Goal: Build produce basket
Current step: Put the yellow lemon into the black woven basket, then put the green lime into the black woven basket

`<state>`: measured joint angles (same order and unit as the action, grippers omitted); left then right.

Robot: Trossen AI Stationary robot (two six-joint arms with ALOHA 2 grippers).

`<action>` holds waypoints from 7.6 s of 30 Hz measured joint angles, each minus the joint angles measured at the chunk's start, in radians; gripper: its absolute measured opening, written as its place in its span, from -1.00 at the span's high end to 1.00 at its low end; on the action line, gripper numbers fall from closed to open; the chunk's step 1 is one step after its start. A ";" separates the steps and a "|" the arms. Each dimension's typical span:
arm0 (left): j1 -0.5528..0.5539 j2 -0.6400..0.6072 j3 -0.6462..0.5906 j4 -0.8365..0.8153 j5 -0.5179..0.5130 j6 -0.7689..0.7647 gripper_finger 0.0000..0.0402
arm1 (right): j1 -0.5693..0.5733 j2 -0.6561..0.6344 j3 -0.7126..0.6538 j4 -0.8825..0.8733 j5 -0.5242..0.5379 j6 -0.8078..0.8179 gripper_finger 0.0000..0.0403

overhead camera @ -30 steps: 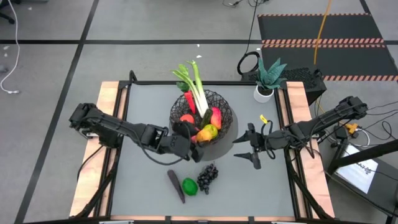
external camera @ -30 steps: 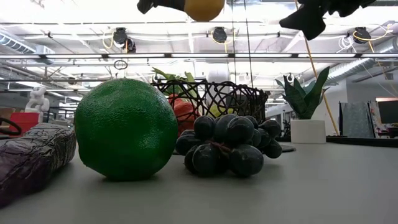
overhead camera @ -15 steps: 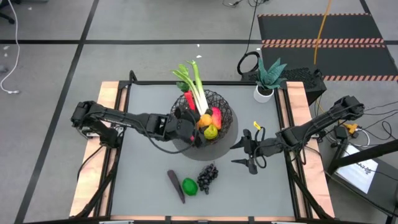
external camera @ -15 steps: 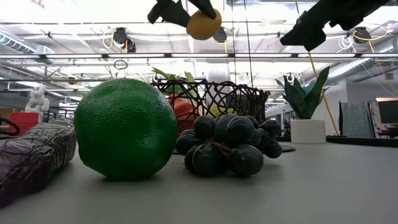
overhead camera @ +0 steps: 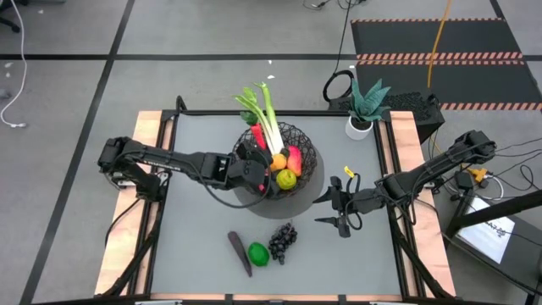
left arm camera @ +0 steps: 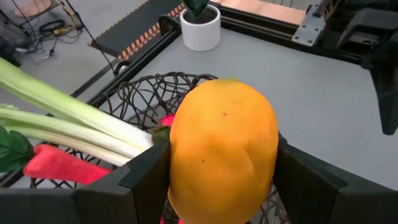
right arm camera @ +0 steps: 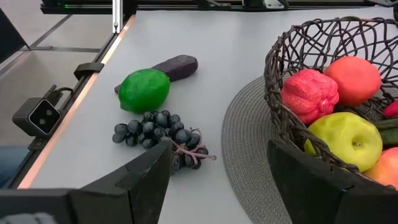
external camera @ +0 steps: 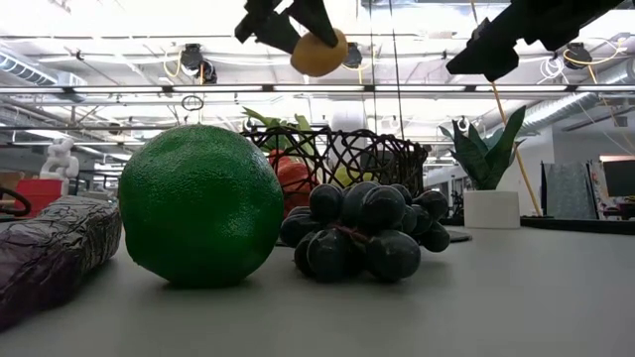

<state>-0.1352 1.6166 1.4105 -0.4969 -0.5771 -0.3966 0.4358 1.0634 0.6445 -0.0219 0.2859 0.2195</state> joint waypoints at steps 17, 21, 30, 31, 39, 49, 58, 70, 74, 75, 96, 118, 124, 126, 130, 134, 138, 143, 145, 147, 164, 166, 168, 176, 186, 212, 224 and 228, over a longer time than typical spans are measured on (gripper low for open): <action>0.047 0.001 -0.065 0.039 -0.001 0.043 -0.25 | 0.000 0.000 0.000 -0.005 0.000 0.000 -0.28; 0.070 0.002 -0.117 0.050 -0.001 0.029 -0.25 | 0.000 0.000 0.000 -0.005 0.000 0.000 -0.28; 0.140 0.002 -0.254 0.189 -0.001 0.036 -0.25 | 0.000 0.000 0.000 -0.005 0.000 0.000 -0.28; 0.148 0.002 -0.265 0.201 -0.001 0.036 -0.25 | 0.000 0.000 0.000 -0.005 0.000 0.000 -0.28; 0.170 0.003 -0.321 0.261 0.000 0.035 -0.44 | 0.000 0.000 0.000 -0.005 0.002 0.000 -0.28; 0.167 -0.010 -0.320 0.384 0.000 0.036 -0.86 | 0.000 0.011 0.000 0.051 0.005 0.010 -0.28; 0.131 -0.062 -0.319 0.440 0.060 0.060 -0.70 | 0.046 0.196 0.000 0.302 -0.001 -0.002 -0.28; 0.048 -0.164 -0.319 0.413 0.061 0.078 -0.45 | 0.085 0.581 0.122 0.598 0.001 0.007 -0.29; 0.026 -0.163 -0.319 0.408 0.061 0.086 -0.40 | 0.117 0.697 0.227 0.598 0.004 0.007 -0.35; 0.020 -0.163 -0.319 0.409 0.061 0.084 -0.39 | 0.127 0.725 0.255 0.598 0.010 0.007 -0.38; -0.147 -0.163 -0.319 0.394 0.052 0.026 -0.38 | 0.169 1.074 0.646 0.569 0.362 0.130 -0.76; -0.181 -0.163 -0.319 0.393 0.025 0.002 -0.38 | 0.145 1.161 0.658 0.526 0.314 0.244 -0.69; -0.181 -0.163 -0.319 0.394 0.025 0.006 -0.38 | 0.134 1.157 0.659 0.481 0.266 0.266 -0.50; -0.181 -0.163 -0.319 0.394 0.025 0.006 -0.38 | 0.134 1.157 0.659 0.473 0.263 0.272 -0.46; -0.181 -0.163 -0.319 0.394 0.025 0.002 -0.38 | 0.134 1.148 0.659 0.469 0.259 0.236 -0.44; -0.180 -0.163 -0.319 0.394 0.025 0.001 -0.38 | 0.144 1.110 0.655 0.433 0.237 0.166 -0.44; -0.180 -0.163 -0.319 0.393 0.025 0.002 -0.38 | 0.152 1.039 0.654 0.394 0.228 0.085 -0.44; -0.180 -0.163 -0.319 0.393 0.025 0.002 -0.38 | 0.155 0.941 0.654 0.282 0.233 0.056 -0.44; -0.180 -0.163 -0.319 0.392 0.025 0.006 -0.38 | 0.162 0.893 0.654 0.236 0.233 0.056 -0.44; -0.180 -0.163 -0.319 0.388 0.025 0.006 -0.38 | 0.173 0.847 0.654 0.189 0.234 0.056 -0.44; -0.180 -0.162 -0.319 0.380 0.025 0.002 -0.38 | 0.325 0.341 0.103 0.604 0.367 0.076 -0.44; -0.180 -0.162 -0.319 0.381 0.025 0.001 -0.38 | 0.327 0.287 0.016 0.731 0.368 0.076 -0.44; -0.180 -0.162 -0.319 0.381 0.025 0.001 -0.38 | 0.326 0.241 -0.063 0.864 0.368 0.079 -0.44; -0.180 -0.162 -0.319 0.381 0.025 -0.001 -0.38 | 0.302 0.127 -0.286 1.271 0.373 0.054 -0.44; -0.180 -0.162 -0.319 0.383 0.025 -0.001 -0.38 | 0.270 0.091 -0.346 1.372 0.372 -0.024 -0.44; -0.180 -0.162 -0.319 0.386 0.026 -0.001 -0.38 | 0.260 0.091 -0.346 1.380 0.204 -0.838 -0.44; -0.180 -0.162 -0.319 0.386 0.026 0.000 -0.38 | 0.260 0.091 -0.346 1.379 0.206 -0.922 -0.44; -0.181 -0.162 -0.319 0.386 0.026 -0.001 -0.38 | 0.260 0.091 -0.346 1.380 0.206 -0.883 -0.44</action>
<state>-0.3159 1.4544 1.0916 -0.1104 -0.5514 -0.3973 0.6956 1.1545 0.2985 1.3576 0.4919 -0.6633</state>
